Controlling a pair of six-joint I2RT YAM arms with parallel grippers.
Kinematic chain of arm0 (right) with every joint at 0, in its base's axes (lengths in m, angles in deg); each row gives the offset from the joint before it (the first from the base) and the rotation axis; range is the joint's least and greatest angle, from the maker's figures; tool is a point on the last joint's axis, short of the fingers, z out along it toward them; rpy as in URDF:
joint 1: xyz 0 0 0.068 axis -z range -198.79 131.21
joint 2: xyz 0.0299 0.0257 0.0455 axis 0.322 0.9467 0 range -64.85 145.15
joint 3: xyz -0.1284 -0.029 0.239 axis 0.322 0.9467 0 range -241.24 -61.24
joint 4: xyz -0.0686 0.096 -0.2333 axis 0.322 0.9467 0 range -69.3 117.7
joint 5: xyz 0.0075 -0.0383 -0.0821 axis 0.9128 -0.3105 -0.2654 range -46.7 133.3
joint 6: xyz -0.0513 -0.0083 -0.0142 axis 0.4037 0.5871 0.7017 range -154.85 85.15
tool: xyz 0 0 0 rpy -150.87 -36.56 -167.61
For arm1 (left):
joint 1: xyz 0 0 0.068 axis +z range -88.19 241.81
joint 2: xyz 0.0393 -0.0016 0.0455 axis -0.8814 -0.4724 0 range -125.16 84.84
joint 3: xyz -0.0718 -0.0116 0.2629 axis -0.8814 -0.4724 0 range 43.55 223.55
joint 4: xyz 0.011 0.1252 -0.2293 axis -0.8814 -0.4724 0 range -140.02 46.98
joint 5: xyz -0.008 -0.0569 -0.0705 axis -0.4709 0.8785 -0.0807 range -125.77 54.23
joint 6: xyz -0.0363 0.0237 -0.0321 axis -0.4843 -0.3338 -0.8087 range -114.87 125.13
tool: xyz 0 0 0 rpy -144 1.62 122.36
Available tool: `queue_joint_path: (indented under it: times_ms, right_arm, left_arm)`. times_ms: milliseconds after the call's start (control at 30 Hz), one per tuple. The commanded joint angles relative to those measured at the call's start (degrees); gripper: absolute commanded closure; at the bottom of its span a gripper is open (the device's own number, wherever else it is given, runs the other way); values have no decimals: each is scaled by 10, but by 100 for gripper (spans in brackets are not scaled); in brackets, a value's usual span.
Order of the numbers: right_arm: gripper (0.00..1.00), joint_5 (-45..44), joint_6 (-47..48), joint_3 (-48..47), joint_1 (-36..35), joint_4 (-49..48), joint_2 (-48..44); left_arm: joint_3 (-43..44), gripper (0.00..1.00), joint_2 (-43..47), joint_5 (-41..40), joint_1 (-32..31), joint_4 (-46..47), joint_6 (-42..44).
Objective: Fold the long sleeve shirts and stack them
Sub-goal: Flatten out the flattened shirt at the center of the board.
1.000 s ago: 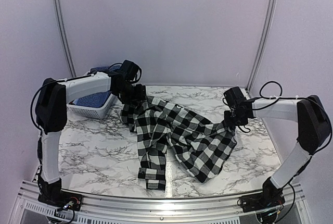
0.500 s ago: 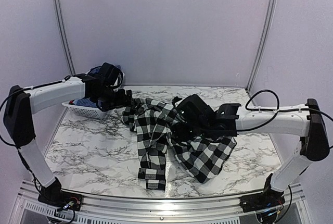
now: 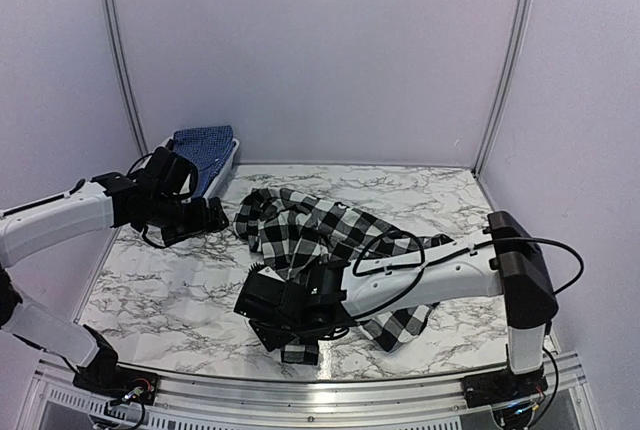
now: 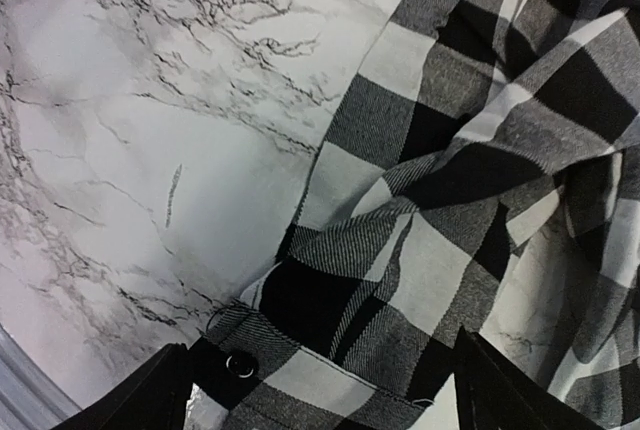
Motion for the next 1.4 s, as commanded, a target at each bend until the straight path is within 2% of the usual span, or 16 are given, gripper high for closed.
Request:
queue_joint_path:
  times_ms: [0, 300, 433, 533, 700, 867, 1167, 1367]
  right_arm:
    - [13, 2, -90, -44, -6, 40, 33]
    - [11, -19, -124, -94, -9, 45, 112]
    - [18, -43, -131, -108, -8, 55, 123]
    - [33, -67, -141, -106, -8, 67, 108]
    - [71, -102, -163, -104, -6, 93, 79]
    - [100, -123, -176, -104, -6, 114, 45]
    - [100, -174, -127, -149, 11, 151, -22]
    - [100, -243, -62, -183, 98, 196, -73]
  left_arm:
    - [-31, 1, 47, 13, 2, -12, -12]
    - [-75, 1, 98, 23, 2, -17, -14]
    - [-87, 1, 105, 29, 2, -18, -21]
    - [-97, 1, 116, 28, 2, -17, -24]
    - [-109, 1, 128, 32, 2, -17, -29]
    - [-119, 1, 134, 33, 2, -17, -29]
    - [-119, 1, 125, 65, 0, -12, -21]
    - [-101, 3, 71, 77, -35, 14, -12]
